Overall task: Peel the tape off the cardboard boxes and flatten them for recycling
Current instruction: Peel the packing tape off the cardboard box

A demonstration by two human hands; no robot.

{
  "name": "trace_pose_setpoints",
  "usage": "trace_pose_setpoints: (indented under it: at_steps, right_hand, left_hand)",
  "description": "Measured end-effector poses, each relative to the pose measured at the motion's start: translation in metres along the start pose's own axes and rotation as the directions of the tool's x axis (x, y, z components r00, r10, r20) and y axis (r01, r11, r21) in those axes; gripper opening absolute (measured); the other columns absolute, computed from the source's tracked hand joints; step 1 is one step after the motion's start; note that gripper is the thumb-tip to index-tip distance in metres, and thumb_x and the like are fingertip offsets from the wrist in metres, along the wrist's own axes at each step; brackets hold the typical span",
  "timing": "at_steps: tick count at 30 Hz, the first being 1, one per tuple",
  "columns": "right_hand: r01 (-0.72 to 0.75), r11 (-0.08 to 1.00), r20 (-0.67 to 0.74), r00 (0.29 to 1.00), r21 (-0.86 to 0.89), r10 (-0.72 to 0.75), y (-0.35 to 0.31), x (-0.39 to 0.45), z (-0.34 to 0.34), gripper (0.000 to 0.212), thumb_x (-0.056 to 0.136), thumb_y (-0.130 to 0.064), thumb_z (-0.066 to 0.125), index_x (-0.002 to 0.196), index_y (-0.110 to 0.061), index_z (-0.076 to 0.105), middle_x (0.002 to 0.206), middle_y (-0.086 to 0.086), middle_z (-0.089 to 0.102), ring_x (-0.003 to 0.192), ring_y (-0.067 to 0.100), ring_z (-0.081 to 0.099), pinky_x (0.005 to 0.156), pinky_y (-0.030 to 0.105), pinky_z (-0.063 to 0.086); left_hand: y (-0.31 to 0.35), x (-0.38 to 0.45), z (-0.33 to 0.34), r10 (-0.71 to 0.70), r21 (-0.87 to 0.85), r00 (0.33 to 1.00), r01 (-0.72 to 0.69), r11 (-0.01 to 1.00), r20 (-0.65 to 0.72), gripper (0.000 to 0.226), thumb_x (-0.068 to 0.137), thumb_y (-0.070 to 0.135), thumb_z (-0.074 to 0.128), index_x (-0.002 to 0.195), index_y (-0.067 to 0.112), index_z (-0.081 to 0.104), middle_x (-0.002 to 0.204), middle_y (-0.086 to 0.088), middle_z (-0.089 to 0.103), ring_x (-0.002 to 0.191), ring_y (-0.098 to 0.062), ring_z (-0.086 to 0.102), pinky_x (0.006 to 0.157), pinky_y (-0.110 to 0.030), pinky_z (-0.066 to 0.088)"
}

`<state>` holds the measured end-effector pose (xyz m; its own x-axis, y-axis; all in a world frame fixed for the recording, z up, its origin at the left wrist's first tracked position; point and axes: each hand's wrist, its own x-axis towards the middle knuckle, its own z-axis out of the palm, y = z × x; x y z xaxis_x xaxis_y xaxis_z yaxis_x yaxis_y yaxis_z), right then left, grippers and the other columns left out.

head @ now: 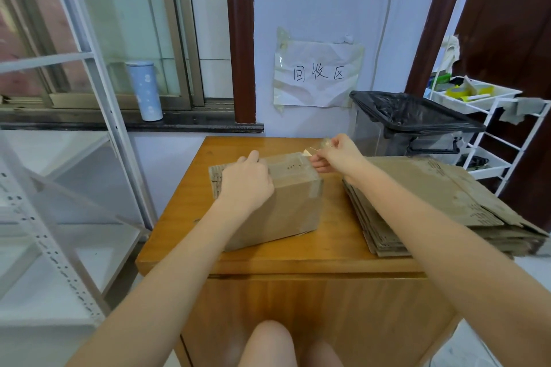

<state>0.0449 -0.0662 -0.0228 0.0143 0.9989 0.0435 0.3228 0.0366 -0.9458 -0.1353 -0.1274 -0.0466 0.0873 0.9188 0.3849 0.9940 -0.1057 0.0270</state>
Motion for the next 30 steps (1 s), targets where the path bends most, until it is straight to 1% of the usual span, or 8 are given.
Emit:
trace_pose_setpoints:
  at_steps: [3, 6, 9, 12, 16, 23, 27, 30]
  right_hand:
    - [0.019, 0.993, 0.027, 1.000, -0.115, -0.016, 0.000, 0.001, 0.004, 0.020, 0.096, -0.004, 0.043, 0.110, -0.014, 0.034, 0.087, 0.009, 0.057, 0.063, 0.015, 0.049, 0.061, 0.026, 0.048]
    - [0.030, 0.978, 0.114, 0.993, -0.204, -0.007, -0.003, 0.001, 0.007, 0.018, 0.100, -0.019, 0.037, 0.084, -0.012, 0.045, 0.065, 0.004, 0.043, 0.058, 0.017, 0.039, 0.065, 0.031, 0.042]
    - [-0.158, 0.987, 0.206, 0.966, -0.014, 0.158, -0.011, -0.003, 0.006, 0.024, 0.096, -0.033, 0.038, 0.084, -0.014, 0.046, 0.064, 0.001, 0.042, 0.056, 0.015, 0.037, 0.060, 0.027, 0.040]
    - [-0.317, 0.933, 0.277, 0.924, 0.172, 0.263, -0.014, -0.001, 0.000, 0.018, 0.096, -0.021, 0.033, 0.091, -0.009, 0.045, 0.070, 0.004, 0.045, 0.056, 0.013, 0.040, 0.059, 0.025, 0.040]
    - [-0.355, 0.926, 0.331, 0.895, 0.125, 0.299, -0.018, 0.002, -0.016, 0.015, 0.099, -0.009, 0.046, 0.111, -0.001, 0.048, 0.093, 0.015, 0.053, 0.074, 0.020, 0.056, 0.070, 0.034, 0.058]
    - [-0.233, 0.964, 0.108, 0.963, -0.123, 0.247, -0.003, 0.002, -0.008, 0.045, 0.070, -0.020, 0.084, 0.103, 0.001, 0.062, 0.090, 0.009, 0.064, 0.080, 0.017, 0.062, 0.069, 0.032, 0.058]
    - [-0.136, 0.958, 0.017, 0.989, -0.254, 0.145, 0.006, 0.001, 0.006, 0.020, 0.078, -0.015, 0.074, 0.074, -0.005, 0.057, 0.067, 0.006, 0.056, 0.062, 0.016, 0.055, 0.058, 0.022, 0.050]
    - [0.045, 0.851, -0.032, 0.997, -0.523, -0.073, 0.006, 0.005, 0.007, 0.042, 0.083, -0.012, 0.064, 0.055, -0.017, 0.033, 0.056, 0.000, 0.033, 0.055, 0.016, 0.035, 0.052, 0.027, 0.032]
  left_hand:
    - [0.004, 0.002, 0.001, -0.028, -0.021, 0.999, 0.028, 0.999, 0.019, 0.027, 0.098, 0.022, 0.038, 0.115, 0.010, 0.054, 0.110, -0.005, 0.049, 0.098, -0.020, 0.050, 0.079, -0.034, 0.052]
    - [0.003, 0.001, 0.004, -0.033, -0.031, 0.999, 0.034, 0.999, 0.004, 0.028, 0.099, 0.021, 0.037, 0.118, 0.010, 0.054, 0.113, -0.005, 0.049, 0.099, -0.019, 0.050, 0.079, -0.033, 0.052]
    - [0.000, 0.002, 0.003, -0.032, -0.036, 0.999, 0.032, 0.999, 0.000, 0.027, 0.099, 0.021, 0.036, 0.117, 0.010, 0.053, 0.113, -0.005, 0.049, 0.100, -0.020, 0.050, 0.078, -0.032, 0.052]
    - [0.001, 0.004, -0.001, -0.060, -0.049, 0.998, 0.061, 0.997, 0.021, 0.023, 0.097, 0.018, 0.040, 0.113, 0.009, 0.055, 0.111, -0.005, 0.049, 0.099, -0.021, 0.050, 0.077, -0.034, 0.051]
    - [0.015, 0.009, -0.004, -0.089, 0.035, 0.996, 0.088, 0.995, 0.017, 0.034, 0.100, 0.028, 0.035, 0.105, 0.006, 0.060, 0.097, -0.005, 0.043, 0.092, -0.025, 0.052, 0.065, -0.034, 0.040]
    - [0.031, 0.012, 0.002, -0.061, 0.111, 0.998, 0.064, 0.992, -0.030, 0.043, 0.098, 0.038, 0.032, 0.101, 0.007, 0.062, 0.099, -0.006, 0.050, 0.090, -0.025, 0.052, 0.063, -0.033, 0.037]
    - [0.027, 0.010, 0.004, -0.038, 0.105, 0.998, 0.043, 0.993, -0.052, 0.042, 0.097, 0.039, 0.033, 0.098, 0.009, 0.061, 0.095, -0.004, 0.048, 0.084, -0.022, 0.049, 0.062, -0.032, 0.036]
    - [0.026, 0.008, 0.005, -0.023, 0.109, 0.998, 0.029, 0.994, -0.056, 0.042, 0.097, 0.040, 0.032, 0.096, 0.010, 0.061, 0.089, -0.002, 0.042, 0.081, -0.020, 0.046, 0.062, -0.032, 0.040]
